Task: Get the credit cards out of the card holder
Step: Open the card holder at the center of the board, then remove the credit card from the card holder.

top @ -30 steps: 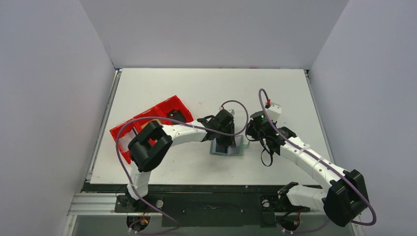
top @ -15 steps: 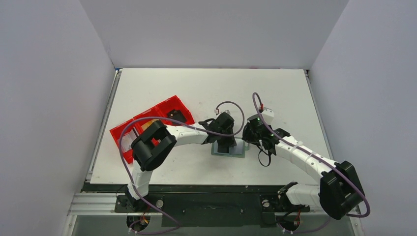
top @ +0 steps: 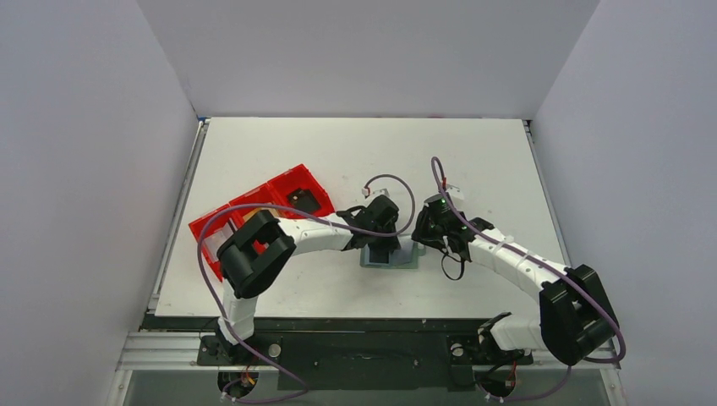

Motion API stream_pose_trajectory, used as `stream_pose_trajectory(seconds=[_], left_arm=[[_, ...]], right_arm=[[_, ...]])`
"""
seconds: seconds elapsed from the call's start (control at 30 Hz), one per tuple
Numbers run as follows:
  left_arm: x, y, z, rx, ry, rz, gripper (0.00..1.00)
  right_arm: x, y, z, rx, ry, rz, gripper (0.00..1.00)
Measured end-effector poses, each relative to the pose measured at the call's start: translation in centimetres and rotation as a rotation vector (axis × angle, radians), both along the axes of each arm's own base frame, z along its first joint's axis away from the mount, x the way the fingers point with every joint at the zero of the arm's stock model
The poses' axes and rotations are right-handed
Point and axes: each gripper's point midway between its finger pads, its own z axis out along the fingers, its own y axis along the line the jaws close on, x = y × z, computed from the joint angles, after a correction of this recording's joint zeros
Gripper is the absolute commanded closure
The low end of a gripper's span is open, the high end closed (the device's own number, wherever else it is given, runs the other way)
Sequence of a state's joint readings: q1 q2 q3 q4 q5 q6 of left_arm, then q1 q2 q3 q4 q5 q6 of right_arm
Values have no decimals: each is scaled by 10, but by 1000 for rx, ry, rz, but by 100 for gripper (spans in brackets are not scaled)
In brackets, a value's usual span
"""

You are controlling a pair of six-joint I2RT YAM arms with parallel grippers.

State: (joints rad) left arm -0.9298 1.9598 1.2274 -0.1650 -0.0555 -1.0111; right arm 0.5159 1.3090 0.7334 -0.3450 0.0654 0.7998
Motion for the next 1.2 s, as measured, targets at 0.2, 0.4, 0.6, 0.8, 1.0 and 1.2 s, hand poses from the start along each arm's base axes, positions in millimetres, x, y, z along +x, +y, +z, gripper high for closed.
stream_pose_trajectory(seconds=[0.2,0.4,0.6,0.8,1.0,1.2], left_arm=[[-1,7,17,21,-39,-39,71],[4,17,62,-6,-117,-58,71],[22,58,76,-3,-137,15,72],[29,103,47,67,-70,57,72],[17,101,41,60,-39,-9,72],[10,102,33,64,-14,-29,72]], right_arm=[[0,8,12,52,-9,26,69],[5,20,36,109,-44,55,69],[7,40,58,161,-69,110,70],[5,77,43,181,-15,205,72],[1,82,-5,140,103,213,70],[-3,74,-35,109,154,202,60]])
